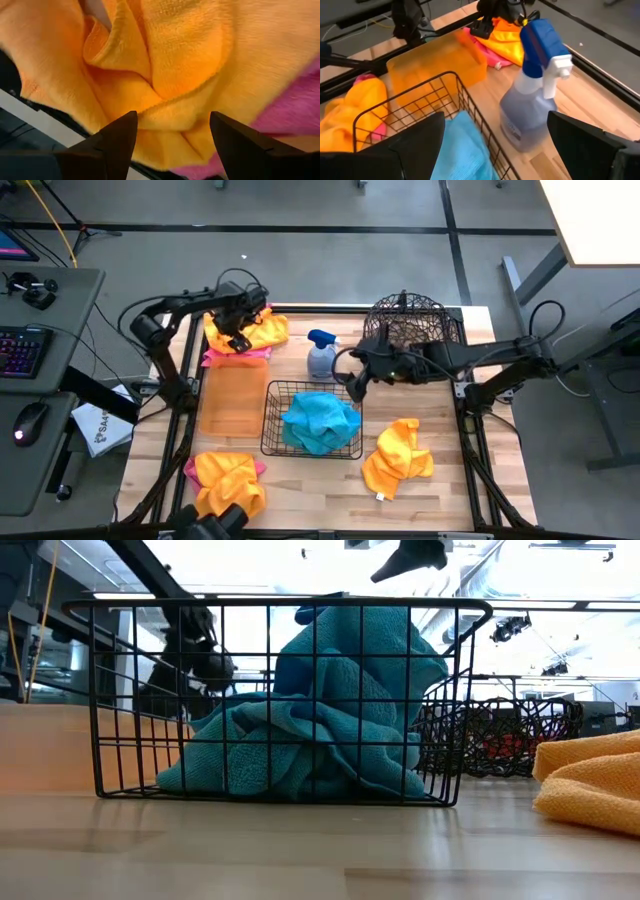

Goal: Sort microfiber towel by color & place in baskets
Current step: Put the top yellow towel into the orange bin

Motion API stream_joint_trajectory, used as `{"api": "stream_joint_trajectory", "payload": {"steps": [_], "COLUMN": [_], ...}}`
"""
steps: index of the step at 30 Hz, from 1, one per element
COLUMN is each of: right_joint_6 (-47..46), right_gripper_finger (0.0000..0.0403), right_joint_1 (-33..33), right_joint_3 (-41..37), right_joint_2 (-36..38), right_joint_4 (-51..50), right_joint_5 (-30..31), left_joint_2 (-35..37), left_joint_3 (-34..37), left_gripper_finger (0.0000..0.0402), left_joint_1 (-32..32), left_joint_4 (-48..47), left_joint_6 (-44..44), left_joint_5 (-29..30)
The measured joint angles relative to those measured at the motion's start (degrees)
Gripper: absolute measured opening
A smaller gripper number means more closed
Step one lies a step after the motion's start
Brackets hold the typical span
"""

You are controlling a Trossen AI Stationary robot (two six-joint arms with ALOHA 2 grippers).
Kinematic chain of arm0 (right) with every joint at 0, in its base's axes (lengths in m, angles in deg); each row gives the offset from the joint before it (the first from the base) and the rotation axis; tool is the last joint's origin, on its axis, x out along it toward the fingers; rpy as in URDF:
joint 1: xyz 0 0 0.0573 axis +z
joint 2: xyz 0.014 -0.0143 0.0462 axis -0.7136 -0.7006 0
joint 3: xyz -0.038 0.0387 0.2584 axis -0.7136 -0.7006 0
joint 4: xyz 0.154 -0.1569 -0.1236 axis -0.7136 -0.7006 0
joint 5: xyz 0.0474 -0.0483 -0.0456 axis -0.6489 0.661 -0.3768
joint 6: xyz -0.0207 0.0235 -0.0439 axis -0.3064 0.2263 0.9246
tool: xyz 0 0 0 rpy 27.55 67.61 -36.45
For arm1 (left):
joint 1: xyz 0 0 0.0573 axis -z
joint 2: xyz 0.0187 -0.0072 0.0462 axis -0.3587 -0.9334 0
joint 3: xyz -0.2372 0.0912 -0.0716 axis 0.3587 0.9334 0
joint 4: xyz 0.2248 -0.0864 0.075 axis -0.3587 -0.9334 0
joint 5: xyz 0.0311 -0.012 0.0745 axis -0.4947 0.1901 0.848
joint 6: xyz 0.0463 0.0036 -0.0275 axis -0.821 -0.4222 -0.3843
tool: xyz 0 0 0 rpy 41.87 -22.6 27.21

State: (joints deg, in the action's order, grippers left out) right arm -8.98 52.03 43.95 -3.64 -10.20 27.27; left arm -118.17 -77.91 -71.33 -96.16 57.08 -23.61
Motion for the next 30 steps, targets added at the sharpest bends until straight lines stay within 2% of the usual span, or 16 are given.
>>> {"api": "stream_joint_trajectory", "payload": {"steps": [6,11,16,23,25,27,30], "right_joint_6": [1.0,1.5,1.6,1.6,1.6,1.6,1.6], "right_gripper_finger": [0.0348,0.0348,0.0348,0.0348,0.0348,0.0348,0.0348], "right_joint_1": [-0.3,0.0,0.0,0.0,0.0,0.0,0.0], "right_joint_3": [0.0,0.0,0.0,0.0,0.0,0.0,0.0], "right_joint_2": [0.0,0.0,0.0,0.0,0.0,0.0,0.0], "right_joint_4": [0.0,0.0,-0.5,-0.5,-0.6,-0.7,-0.9], "right_joint_5": [-0.3,-0.6,-1.4,-1.5,-1.5,-1.5,-1.5], "left_joint_2": [-2.2,-1.1,-1.7,-5.8,-7.0,-7.9,-8.0], "left_joint_3": [-2.3,-4.3,-3.6,-3.5,-3.5,-3.5,-3.9], "left_gripper_finger": [0.0236,0.0236,0.0236,0.0232,0.0215,0.0178,0.0073], "left_joint_1": [0.6,2.6,4.3,4.2,4.2,4.5,5.1], "left_joint_4": [0.3,1.3,-0.4,-0.8,-2.7,-4.4,-7.3], "left_joint_6": [-0.3,-6.2,-12.8,-13.5,-13.5,-13.5,-13.2], "left_joint_5": [0.6,4.2,2.9,3.7,3.8,4.1,6.5]}}
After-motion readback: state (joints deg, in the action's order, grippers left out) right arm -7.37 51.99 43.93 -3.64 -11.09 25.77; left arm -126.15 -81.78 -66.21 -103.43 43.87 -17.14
